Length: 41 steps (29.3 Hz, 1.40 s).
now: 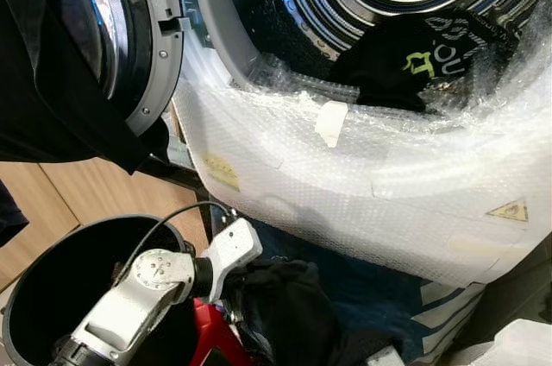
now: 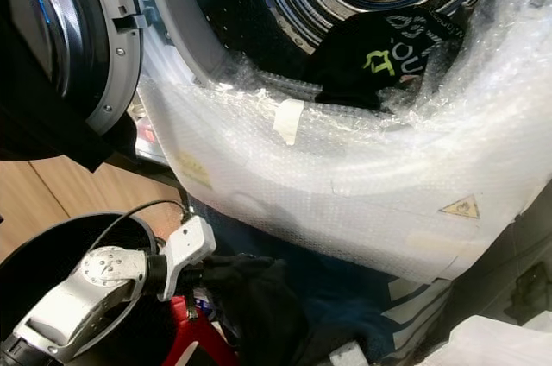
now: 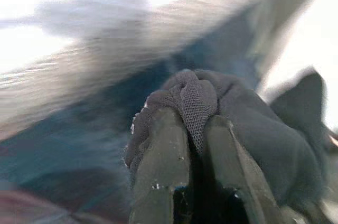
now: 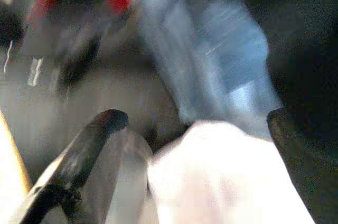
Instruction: Clothes washing
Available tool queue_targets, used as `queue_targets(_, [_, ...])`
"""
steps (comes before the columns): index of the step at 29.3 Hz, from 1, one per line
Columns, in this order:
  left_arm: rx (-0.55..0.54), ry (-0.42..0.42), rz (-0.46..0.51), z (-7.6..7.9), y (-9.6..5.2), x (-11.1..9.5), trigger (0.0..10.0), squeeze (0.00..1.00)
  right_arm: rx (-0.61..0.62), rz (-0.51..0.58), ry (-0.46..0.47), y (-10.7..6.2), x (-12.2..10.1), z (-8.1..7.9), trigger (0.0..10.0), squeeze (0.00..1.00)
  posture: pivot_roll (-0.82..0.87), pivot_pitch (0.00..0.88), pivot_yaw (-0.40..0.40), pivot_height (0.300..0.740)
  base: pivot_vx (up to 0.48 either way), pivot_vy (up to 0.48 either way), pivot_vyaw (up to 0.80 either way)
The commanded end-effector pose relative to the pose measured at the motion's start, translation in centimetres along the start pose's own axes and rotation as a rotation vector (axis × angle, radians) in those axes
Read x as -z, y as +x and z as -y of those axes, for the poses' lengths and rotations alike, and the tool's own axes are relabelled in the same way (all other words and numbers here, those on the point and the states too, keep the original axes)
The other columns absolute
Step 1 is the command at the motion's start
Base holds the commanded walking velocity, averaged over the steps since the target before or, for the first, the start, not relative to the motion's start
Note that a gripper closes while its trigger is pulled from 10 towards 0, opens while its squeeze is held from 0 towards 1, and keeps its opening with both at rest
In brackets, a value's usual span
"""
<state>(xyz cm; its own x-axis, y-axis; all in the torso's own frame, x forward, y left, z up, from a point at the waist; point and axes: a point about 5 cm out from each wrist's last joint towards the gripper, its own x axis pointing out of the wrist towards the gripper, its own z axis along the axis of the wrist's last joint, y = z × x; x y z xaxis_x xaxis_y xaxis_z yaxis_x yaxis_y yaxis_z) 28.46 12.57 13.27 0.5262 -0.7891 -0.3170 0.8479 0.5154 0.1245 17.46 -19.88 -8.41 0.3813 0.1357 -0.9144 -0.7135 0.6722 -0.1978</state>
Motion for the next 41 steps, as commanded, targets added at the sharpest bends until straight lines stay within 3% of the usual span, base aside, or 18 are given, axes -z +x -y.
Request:
queue_targets(1, [-0.081, 0.02, 0.087, -1.3, -0.4, -1.8, 0.0, 0.0, -0.072, -0.097, -0.174, -0.1, 1.5, -0.9, 10.0, 0.0, 0.0, 0.054, 0.0, 0.74, 0.0, 0.0, 0.0])
queue_targets(8, [-0.179, -0.007, 0.221, -2.5, -0.8, -4.3, 0.0, 0.0, -0.065, -0.135, -0.269, -0.3, 2.2, -0.5, 10.0, 0.0, 0.0, 0.06, -0.009, 0.74, 0.0, 0.0, 0.0])
queue_targets(12, [-0.193, -0.019, 0.244, -2.7, -0.8, -4.7, 0.0, 0.0, -0.066, -0.152, -0.3, -0.4, 2.7, -0.5, 10.0, 0.0, 0.0, 0.064, -0.012, 0.74, 0.0, 0.0, 0.0])
queue_targets(13, [-0.169, -0.015, 0.231, -2.5, -0.8, -4.5, 0.0, 0.0, -0.036, -0.125, -0.238, -0.4, 2.3, -0.2, 10.0, 0.0, 0.0, 0.062, -0.01, 0.74, 0.0, 0.0, 0.0])
queue_targets(15, [-0.084, -0.017, 0.158, -1.4, -0.7, -3.2, 0.0, 0.0, 0.048, 0.039, -0.031, -0.4, 0.1, 1.2, 10.0, 0.0, 0.0, 0.063, -0.009, 0.74, 0.0, 0.0, 0.0])
queue_targets(19, [-0.064, -0.035, 0.14, -0.9, -0.5, -2.5, 0.0, 0.0, 0.04, 0.134, -0.034, -0.6, -1.1, 1.8, 10.0, 0.0, -0.01, 0.068, -0.004, 0.74, 0.0, 0.0, 0.0])
queue_targets(21, [-0.057, -0.047, 0.119, -0.5, -0.4, -1.8, 0.0, 0.0, -0.013, 0.268, -0.02, -1.2, -2.7, 2.4, 10.0, 0.0, -0.01, 0.071, -0.004, 0.74, 0.0, 0.0, 0.0])
queue_targets(22, [-0.057, -0.047, 0.119, -0.5, -0.4, -1.8, 0.0, 0.0, -0.013, 0.268, -0.02, -1.2, -2.7, 2.4, 10.0, 0.0, -0.01, 0.071, -0.004, 0.74, 0.0, 0.0, 0.0])
queue_targets(26, [-0.018, -0.035, 0.048, 0.1, -0.4, -0.4, 0.0, 0.0, -0.028, 0.687, 0.323, -4.6, -7.0, 6.7, 10.0, 0.0, -0.02, 0.068, 0.0, 0.74, 0.0, 0.0, 0.0])
queue_targets(29, [-0.013, -0.036, 0.05, 0.1, -0.4, -0.5, 0.0, 0.0, -0.029, 0.705, 0.332, -4.8, -7.1, 6.9, 10.0, 0.0, -0.02, 0.068, 0.0, 0.74, 0.0, 0.0, 0.0])
queue_targets(30, [-0.003, -0.039, 0.054, 0.2, -0.3, -0.5, 0.0, 0.0, -0.023, 0.74, 0.347, -5.3, -7.3, 7.5, 10.0, 1.0, -0.03, 0.064, 0.002, 0.74, 0.0, 0.0, 0.0])
queue_targets(40, [0.011, -0.041, 0.057, 0.5, -0.2, -0.6, 0.0, 0.0, -0.027, 0.804, 0.366, -6.2, -7.3, 8.1, 10.0, 1.0, -0.03, 0.064, 0.002, 0.74, 0.0, 0.0, 0.0])
queue_targets(41, [0.114, -0.043, 0.062, 1.8, 1.1, -0.7, 0.0, 0.0, -0.31, 0.897, 0.258, -8.7, -7.7, 6.2, 10.0, 1.0, -0.05, 0.024, 0.008, 0.74, 0.0, 0.0, 0.0])
